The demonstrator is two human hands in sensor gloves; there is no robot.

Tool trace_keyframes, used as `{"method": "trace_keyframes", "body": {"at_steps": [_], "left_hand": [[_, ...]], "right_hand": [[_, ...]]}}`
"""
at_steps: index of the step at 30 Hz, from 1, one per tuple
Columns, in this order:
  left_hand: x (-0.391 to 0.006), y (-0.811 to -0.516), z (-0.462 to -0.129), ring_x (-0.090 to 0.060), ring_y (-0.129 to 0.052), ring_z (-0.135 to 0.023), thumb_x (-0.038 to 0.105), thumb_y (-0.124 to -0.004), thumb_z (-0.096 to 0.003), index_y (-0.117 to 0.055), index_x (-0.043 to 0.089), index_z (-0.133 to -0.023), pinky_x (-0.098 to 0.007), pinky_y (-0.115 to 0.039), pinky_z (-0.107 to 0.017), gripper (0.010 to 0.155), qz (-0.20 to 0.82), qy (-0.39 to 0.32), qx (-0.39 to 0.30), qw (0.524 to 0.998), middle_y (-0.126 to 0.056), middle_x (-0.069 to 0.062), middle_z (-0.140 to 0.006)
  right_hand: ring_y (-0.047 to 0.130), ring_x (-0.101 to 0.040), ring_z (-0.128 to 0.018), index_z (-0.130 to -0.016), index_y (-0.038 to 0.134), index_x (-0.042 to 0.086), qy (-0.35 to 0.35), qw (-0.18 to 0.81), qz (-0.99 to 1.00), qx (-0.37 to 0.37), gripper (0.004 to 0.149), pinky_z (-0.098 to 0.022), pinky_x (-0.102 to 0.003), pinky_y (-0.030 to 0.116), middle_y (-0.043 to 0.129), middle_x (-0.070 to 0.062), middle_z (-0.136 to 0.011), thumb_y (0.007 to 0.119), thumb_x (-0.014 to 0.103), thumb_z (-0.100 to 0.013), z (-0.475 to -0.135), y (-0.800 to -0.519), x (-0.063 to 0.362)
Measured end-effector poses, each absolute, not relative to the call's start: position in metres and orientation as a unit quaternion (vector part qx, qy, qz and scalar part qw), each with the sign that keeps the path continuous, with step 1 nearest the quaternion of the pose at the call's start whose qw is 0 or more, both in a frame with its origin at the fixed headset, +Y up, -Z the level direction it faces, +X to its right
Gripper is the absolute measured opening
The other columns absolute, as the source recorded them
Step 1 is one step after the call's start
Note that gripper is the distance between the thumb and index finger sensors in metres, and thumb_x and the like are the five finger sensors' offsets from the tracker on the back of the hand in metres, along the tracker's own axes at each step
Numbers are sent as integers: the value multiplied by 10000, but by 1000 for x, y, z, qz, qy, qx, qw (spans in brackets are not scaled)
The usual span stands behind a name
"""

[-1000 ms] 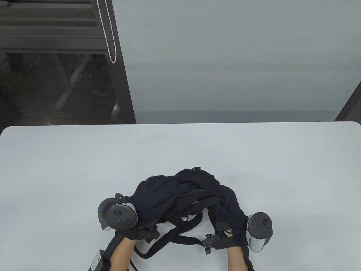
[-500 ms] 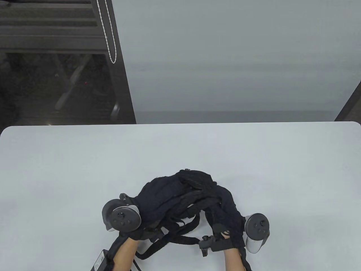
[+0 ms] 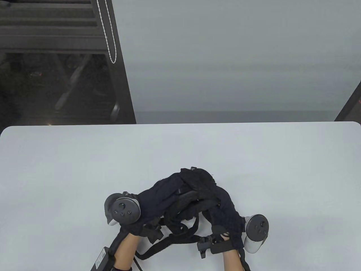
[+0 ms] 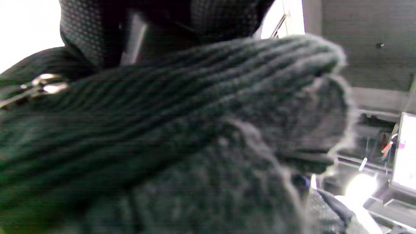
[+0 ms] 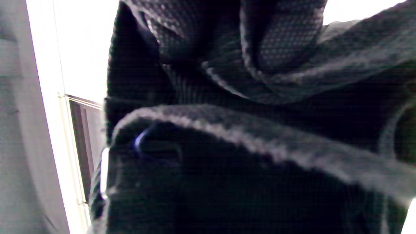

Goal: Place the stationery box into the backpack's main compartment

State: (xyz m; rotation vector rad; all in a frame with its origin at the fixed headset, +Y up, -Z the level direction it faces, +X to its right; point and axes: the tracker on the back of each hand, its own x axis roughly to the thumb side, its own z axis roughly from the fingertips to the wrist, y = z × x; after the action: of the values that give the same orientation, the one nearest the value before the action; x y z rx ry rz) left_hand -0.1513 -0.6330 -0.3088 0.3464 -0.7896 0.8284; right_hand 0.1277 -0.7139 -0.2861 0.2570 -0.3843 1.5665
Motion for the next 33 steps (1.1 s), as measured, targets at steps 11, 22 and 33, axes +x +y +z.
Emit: {"method": "trace_keyframes", "body": {"at_steps": [11,22,33], "left_hand": [[-143,-648,-316,-407,-942,-852,221,-804,-534,-763,243,-1005,-577,-822,-578,473,374,-347,91,855,-838,-130,-993],[-151,-658,-321,-397,-494,-1067,379,-727,-599,-569,393,-1137,-643,-484,-749,561,387,-355,74,848,-479,-29,-1193],[-237,-714,-342,-421,-450,-1113,223,-805,-584,-464,413,-1155,-698,-366,-738,691,453,-215,-8,865,-470,-15,-1215]], "right_hand": [[915,-233,-666,-907,753,327,-153,702,680,146,405,-412,-301,894,754,-13,-979,810,322,-506,-284,-711,116],[897,-226,-692,-937,711,333,-141,749,637,118,416,-423,-301,867,719,-4,-1000,788,335,-529,-290,-719,129],[879,-189,-758,-954,651,382,-133,813,548,145,419,-485,-296,857,672,50,-1037,756,365,-549,-290,-718,143]]}}
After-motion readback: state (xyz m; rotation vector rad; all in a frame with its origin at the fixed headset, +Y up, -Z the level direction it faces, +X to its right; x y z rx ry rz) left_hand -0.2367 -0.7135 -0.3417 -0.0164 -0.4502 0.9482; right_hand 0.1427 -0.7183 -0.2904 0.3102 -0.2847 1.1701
